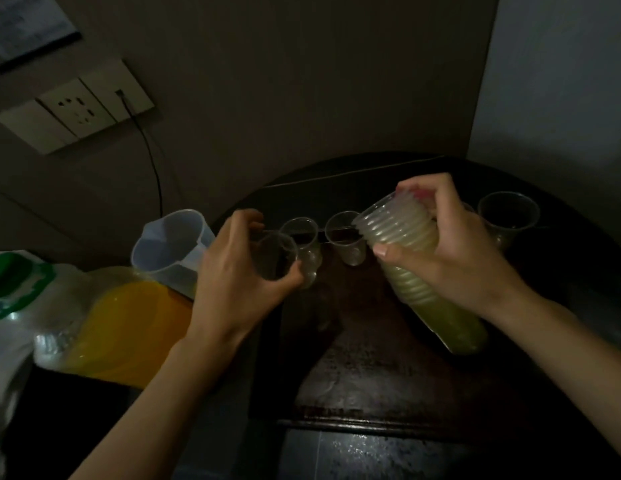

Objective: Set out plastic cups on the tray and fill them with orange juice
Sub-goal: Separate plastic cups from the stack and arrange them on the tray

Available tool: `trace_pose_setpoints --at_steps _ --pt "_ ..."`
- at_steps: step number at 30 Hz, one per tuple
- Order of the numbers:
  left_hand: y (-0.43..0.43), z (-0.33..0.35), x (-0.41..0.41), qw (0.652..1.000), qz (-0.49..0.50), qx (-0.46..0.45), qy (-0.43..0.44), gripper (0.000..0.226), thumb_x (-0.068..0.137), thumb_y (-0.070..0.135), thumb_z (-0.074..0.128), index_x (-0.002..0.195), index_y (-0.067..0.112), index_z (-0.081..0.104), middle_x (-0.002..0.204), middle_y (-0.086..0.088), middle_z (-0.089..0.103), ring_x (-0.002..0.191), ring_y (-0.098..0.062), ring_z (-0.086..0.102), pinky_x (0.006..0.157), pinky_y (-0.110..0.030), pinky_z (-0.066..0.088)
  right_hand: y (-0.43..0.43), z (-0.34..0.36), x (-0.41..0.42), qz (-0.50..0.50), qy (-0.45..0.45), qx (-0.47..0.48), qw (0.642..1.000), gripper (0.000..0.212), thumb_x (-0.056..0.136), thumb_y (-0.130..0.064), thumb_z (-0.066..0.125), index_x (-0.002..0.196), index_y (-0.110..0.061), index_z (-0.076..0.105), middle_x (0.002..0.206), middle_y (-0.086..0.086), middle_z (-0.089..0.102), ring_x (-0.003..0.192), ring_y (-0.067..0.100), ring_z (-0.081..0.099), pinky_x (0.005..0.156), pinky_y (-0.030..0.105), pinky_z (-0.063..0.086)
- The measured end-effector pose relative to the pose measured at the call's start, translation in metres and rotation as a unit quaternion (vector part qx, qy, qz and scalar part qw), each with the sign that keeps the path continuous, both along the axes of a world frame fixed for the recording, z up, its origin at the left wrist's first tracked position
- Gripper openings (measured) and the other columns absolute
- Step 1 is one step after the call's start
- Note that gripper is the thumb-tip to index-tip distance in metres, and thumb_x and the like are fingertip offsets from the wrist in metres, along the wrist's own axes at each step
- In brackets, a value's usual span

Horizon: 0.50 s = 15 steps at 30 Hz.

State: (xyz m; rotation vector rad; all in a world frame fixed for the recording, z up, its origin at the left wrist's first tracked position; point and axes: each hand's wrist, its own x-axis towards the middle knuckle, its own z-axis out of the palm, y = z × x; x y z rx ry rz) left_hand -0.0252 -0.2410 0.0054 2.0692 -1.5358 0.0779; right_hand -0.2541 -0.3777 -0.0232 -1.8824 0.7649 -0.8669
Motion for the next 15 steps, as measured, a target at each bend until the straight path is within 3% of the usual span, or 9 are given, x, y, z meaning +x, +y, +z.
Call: trace_pose_setpoints --at_steps 5,9,15 --pt "0.000 -0.020 0.001 0.998 0.004 0.058 0.003 0.071 0.074 0.053 0.077 0.130 0.031 0.040 0.120 0.011 0.056 0.104 -0.001 0.054 0.076 -0.008 0.039 -0.003 -0.002 -0.002 -0.004 0.000 -0.002 1.000 0.070 0.078 -0.041 0.085 0.131 -0.037 0.040 0.113 -0.013 0.059 0.101 -0.003 0.060 0.083 0.026 0.052" --pt "-0.007 -0.027 0.004 0.994 0.004 0.099 0.035 0.067 0.075 0.048 0.079 0.120 0.047 0.030 0.118 0.020 0.046 0.089 0.012 0.049 0.068 -0.006 0.038 -0.004 -0.002 -0.002 -0.003 0.005 -0.001 1.000 0.071 0.078 -0.041 0.085 0.132 -0.038 0.039 0.114 -0.012 0.059 0.103 -0.002 0.059 0.085 0.024 0.051" --pt "-0.013 -0.041 0.007 0.993 0.021 0.109 0.034 0.060 0.075 0.043 0.079 0.119 0.038 0.039 0.120 0.016 0.044 0.091 0.004 0.047 0.067 -0.008 0.038 -0.005 -0.003 -0.002 0.003 0.011 -0.003 1.000 0.071 0.078 -0.037 0.084 0.133 -0.034 0.040 0.109 -0.018 0.061 0.104 -0.008 0.058 0.078 0.003 0.043"
